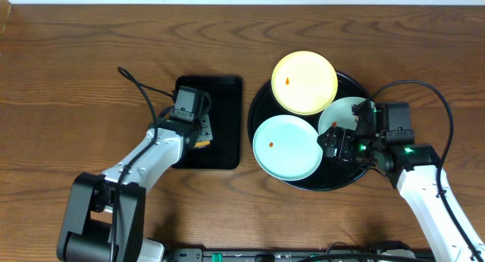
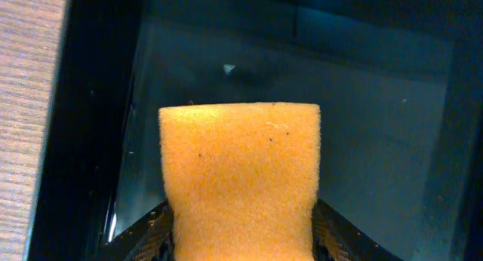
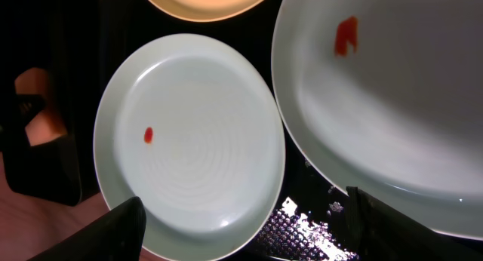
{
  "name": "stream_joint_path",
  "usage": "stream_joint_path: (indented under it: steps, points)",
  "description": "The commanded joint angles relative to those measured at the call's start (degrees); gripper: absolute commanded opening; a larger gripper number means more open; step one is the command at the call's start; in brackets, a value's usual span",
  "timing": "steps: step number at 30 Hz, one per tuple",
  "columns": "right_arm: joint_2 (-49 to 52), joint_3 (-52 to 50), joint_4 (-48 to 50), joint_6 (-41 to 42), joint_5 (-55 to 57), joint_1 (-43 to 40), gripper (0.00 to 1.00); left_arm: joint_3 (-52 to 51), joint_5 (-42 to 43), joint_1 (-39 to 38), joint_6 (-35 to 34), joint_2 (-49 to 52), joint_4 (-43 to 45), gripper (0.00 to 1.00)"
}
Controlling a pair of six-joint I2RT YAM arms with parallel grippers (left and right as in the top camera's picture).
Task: Clean dirty plates on tray and stack at the side
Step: 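Lift the sponge with the left gripper above the black tray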
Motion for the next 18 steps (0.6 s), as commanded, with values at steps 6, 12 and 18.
stream_joint_path:
  steps: [6,12,18]
  points:
    - [-0.1,0.0,0.0,0.4,-0.5,0.3,0.83,0.3,-1.1,-0.2,-1.2,0.2,-0.9,0.55]
    - [-0.1,0.0,0.0,0.4,-0.5,0.3,0.83,0.3,-1.1,-1.0,-1.2,1.2,-0.9,0.55]
    - [-0.1,0.0,0.0,0.4,-0.5,0.3,0.83,0.2,-1.2,-1.2,-1.2,1.5,-0.7,0.41]
